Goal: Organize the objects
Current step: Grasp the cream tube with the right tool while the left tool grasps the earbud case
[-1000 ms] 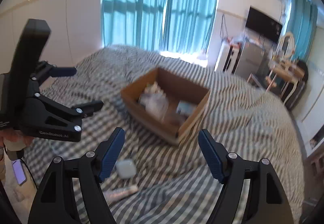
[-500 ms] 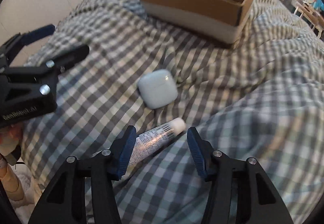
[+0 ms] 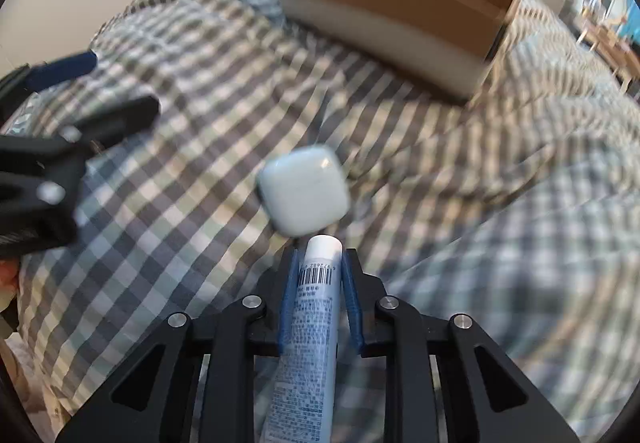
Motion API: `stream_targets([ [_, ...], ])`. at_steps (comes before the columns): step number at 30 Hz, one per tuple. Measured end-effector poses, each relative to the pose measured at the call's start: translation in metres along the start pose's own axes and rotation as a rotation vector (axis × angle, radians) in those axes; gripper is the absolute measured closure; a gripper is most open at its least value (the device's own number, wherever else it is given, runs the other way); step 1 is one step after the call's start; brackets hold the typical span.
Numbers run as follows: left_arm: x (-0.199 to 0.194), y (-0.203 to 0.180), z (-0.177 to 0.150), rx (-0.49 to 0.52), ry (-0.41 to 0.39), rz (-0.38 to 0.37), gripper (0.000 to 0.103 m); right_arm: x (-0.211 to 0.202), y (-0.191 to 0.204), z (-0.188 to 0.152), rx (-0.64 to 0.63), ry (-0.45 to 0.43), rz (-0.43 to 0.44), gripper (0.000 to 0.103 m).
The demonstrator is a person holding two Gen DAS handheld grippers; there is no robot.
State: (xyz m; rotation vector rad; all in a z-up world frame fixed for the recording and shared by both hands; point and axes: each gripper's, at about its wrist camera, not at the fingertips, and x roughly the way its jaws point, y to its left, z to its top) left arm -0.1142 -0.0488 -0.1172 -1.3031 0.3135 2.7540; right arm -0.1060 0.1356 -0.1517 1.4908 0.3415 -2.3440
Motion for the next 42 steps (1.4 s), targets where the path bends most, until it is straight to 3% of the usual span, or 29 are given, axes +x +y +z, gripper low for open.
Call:
stream_targets([
  [7,0.002,-0.028,0.009,0.013,0.013,-0.075,0.002,-0.047,-0.041,0.011,0.058,-0.139,-0.042,0.081],
  [11,0.013,-0.054,0.013,0.042,0.05,-0.101,0.002,-0.046,-0.047,0.026,0.078,-0.166,-0.05,0.081],
  [20,0.053,-0.102,0.009,0.17,0.161,-0.076,0.003,-0.03,-0.067,0.022,0.084,-0.176,-0.012,0.081],
  [26,0.07,-0.113,0.005,0.21,0.219,-0.047,0.009,-0.024,-0.074,0.017,0.082,-0.185,0.0,0.081],
  [29,0.073,-0.119,0.004,0.228,0.231,-0.054,0.018,-0.023,-0.075,0.014,0.081,-0.196,0.002,0.081],
  [35,0.073,-0.13,0.0,0.262,0.245,-0.065,0.063,-0.024,-0.077,0.009,0.08,-0.21,0.014,0.081],
  [42,0.054,-0.127,-0.003,0.204,0.234,-0.134,0.066,-0.029,-0.079,0.004,0.095,-0.226,0.022,0.081],
])
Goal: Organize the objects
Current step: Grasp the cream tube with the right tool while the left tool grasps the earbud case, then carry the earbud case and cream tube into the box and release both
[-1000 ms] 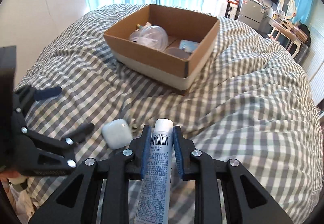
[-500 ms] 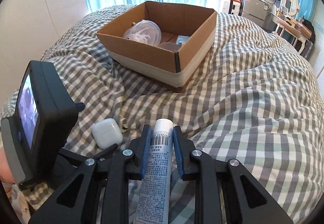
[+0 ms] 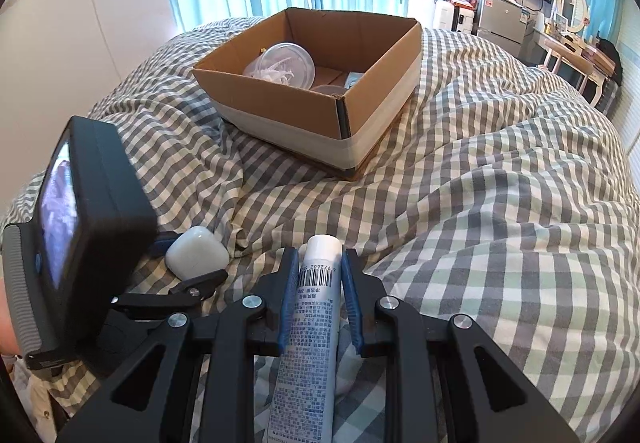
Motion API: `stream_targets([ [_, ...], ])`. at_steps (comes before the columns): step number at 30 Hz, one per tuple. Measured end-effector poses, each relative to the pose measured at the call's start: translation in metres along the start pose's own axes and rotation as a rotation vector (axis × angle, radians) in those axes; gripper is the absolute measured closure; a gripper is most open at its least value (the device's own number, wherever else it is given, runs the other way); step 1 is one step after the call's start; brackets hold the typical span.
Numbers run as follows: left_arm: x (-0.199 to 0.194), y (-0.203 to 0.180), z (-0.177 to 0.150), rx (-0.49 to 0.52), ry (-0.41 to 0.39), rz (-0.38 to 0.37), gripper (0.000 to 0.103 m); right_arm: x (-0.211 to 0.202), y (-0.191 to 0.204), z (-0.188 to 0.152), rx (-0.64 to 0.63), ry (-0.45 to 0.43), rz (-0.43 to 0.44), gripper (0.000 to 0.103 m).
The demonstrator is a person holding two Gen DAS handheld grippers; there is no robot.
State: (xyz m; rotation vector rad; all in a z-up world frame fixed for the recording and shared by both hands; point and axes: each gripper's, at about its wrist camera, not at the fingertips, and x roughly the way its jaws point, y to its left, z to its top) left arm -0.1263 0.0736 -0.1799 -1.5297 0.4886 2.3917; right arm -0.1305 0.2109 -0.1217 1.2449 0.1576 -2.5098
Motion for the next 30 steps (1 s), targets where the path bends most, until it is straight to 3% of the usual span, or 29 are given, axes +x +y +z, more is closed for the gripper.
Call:
stream_targets([
  [4,-0.019,0.005,-0.009,-0.053,-0.035,-0.066,0.066,-0.006,0.001,-0.002,0.0,-0.009,-0.014,0.081],
  [12,-0.059,0.016,-0.018,-0.087,-0.126,-0.087,0.066,-0.028,0.007,-0.005,-0.006,-0.042,-0.044,0.081],
  [17,-0.091,0.04,-0.003,-0.12,-0.212,-0.081,0.066,-0.046,0.013,0.002,-0.012,-0.078,-0.04,0.081],
  [23,-0.121,0.071,0.029,-0.124,-0.311,-0.024,0.066,-0.069,0.018,0.038,-0.054,-0.145,-0.019,0.081],
  [26,-0.135,0.09,0.05,-0.144,-0.354,-0.017,0.066,-0.078,0.018,0.069,-0.076,-0.184,-0.005,0.081],
  [30,-0.148,0.117,0.091,-0.153,-0.412,0.049,0.066,-0.081,0.018,0.117,-0.107,-0.242,-0.022,0.081],
])
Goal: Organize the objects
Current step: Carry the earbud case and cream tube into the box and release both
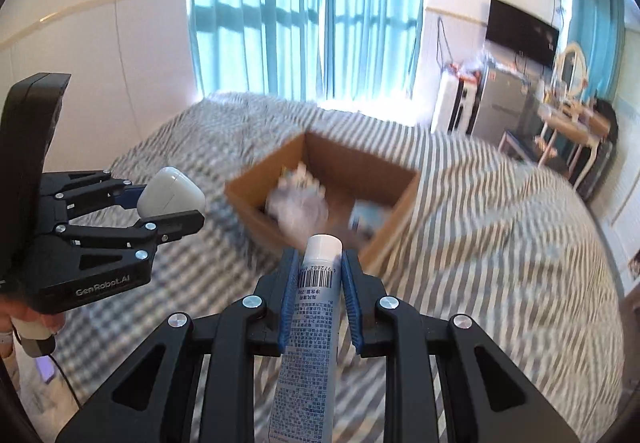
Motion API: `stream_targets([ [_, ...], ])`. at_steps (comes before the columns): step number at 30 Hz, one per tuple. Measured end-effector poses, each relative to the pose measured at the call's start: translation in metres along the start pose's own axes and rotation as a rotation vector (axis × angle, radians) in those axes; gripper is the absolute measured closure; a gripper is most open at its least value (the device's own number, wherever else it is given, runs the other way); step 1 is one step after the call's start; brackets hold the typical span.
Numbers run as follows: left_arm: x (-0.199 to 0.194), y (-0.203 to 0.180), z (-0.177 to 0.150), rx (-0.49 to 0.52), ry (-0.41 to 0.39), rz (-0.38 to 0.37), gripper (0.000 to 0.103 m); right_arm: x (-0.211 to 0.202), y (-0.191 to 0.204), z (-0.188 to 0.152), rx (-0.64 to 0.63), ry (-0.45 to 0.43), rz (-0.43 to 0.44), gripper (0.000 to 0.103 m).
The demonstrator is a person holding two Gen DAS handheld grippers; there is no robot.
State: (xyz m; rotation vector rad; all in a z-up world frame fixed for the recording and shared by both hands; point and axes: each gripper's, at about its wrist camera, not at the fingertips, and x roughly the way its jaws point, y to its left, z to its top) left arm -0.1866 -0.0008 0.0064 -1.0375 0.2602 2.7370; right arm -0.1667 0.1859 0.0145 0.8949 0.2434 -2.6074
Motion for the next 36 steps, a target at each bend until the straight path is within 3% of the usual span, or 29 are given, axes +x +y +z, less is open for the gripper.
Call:
stream_targets([
  [6,0.035,0.018,0.065,-0.008,-0.056,0.009,0.066,0.04,-0.015,0.063,0.001,-0.042,-0.016,0.081],
  [11,0.083,0.024,0.1,-0.003,-0.053,0.004,0.066,0.091,-0.034,0.093,0.032,-0.032,-0.017,0.081],
  [16,0.138,0.027,0.102,0.012,0.007,-0.004,0.066,0.151,-0.049,0.102,0.052,0.02,-0.008,0.081],
  [24,0.205,0.026,0.077,0.055,0.103,-0.081,0.066,0.228,-0.067,0.069,0.054,0.125,0.014,0.081],
  [29,0.22,0.019,0.073,0.103,0.125,-0.088,0.066,0.243,-0.07,0.062,0.018,0.15,0.024,0.081],
  [36,0.236,0.02,0.068,0.09,0.158,-0.096,0.066,0.246,-0.072,0.059,0.025,0.157,0.061,0.082],
])
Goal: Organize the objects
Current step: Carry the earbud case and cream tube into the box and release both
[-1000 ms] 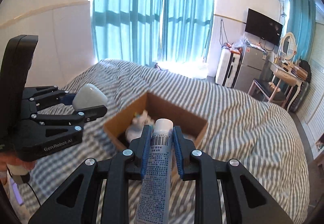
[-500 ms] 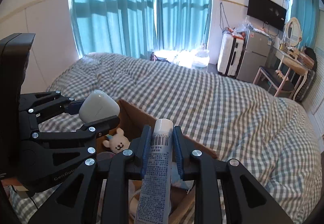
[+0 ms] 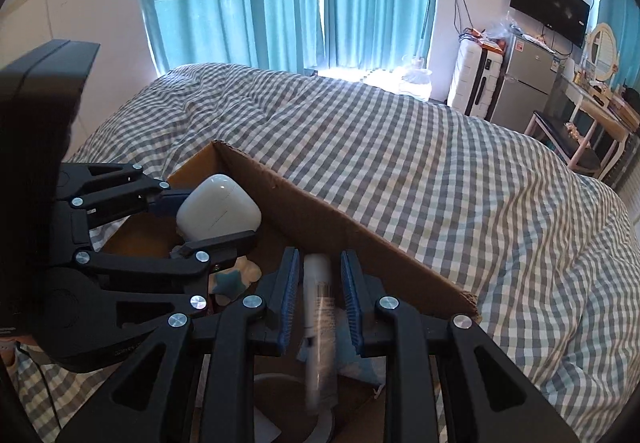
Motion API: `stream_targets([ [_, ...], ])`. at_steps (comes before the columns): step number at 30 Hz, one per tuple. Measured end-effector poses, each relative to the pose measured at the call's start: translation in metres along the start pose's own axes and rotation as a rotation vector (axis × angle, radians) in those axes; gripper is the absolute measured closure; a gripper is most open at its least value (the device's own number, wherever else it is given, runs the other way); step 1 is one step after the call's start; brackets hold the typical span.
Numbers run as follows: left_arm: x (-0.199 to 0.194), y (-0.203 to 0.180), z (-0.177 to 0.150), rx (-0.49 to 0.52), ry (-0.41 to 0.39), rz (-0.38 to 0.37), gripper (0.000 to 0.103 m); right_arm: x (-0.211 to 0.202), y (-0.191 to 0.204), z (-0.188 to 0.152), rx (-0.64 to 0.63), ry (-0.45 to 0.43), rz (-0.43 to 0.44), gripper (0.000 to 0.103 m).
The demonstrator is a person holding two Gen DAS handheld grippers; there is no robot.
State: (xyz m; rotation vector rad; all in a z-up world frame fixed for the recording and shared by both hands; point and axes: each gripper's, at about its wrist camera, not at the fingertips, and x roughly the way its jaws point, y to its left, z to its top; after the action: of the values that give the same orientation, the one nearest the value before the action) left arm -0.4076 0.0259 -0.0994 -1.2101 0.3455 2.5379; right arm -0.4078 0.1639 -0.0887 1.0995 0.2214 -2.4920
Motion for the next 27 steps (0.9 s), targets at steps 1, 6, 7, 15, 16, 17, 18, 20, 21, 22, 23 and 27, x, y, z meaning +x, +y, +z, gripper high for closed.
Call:
stream_targets([
  [1,0.001,0.001,-0.001,-0.002,0.005,-0.002,0.066,-0.002,-0.001,-0.001,0.009,-0.006,0.007,0.082],
  [6,-0.01,-0.006,-0.008,0.014,-0.006,0.009,0.049,-0.021,-0.003,-0.006,0.059,-0.038,-0.003,0.081],
  [7,-0.015,-0.007,-0.008,0.013,-0.016,0.013,0.044,-0.027,-0.004,-0.006,0.064,-0.043,-0.012,0.081],
  [15,-0.086,-0.003,0.002,-0.024,-0.121,0.061,0.014,-0.097,0.0,0.0,0.11,-0.14,-0.075,0.051],
  [16,-0.099,-0.002,0.004,-0.028,-0.141,0.071,0.014,-0.106,0.001,0.0,0.113,-0.152,-0.083,0.048],
  [17,-0.113,-0.001,0.006,-0.033,-0.161,0.08,0.012,-0.117,0.002,0.001,0.117,-0.166,-0.09,0.046],
  [18,-0.123,-0.001,0.007,-0.037,-0.177,0.087,0.01,-0.129,0.003,0.002,0.121,-0.183,-0.097,0.044],
  [20,-0.149,-0.001,0.009,-0.048,-0.217,0.108,0.008,-0.153,0.006,0.005,0.129,-0.216,-0.107,0.039],
  [21,-0.164,-0.002,0.01,-0.054,-0.239,0.122,0.005,-0.165,0.007,0.006,0.133,-0.233,-0.113,0.035],
  [22,-0.176,-0.001,0.01,-0.06,-0.256,0.134,0.004,-0.179,0.01,0.007,0.136,-0.253,-0.121,0.029],
  [23,-0.191,-0.001,0.011,-0.072,-0.275,0.152,0.004,-0.193,0.014,0.008,0.137,-0.278,-0.127,0.027],
  [27,-0.235,0.005,0.014,-0.112,-0.332,0.185,0.003,-0.24,0.026,0.008,0.144,-0.351,-0.148,0.017],
])
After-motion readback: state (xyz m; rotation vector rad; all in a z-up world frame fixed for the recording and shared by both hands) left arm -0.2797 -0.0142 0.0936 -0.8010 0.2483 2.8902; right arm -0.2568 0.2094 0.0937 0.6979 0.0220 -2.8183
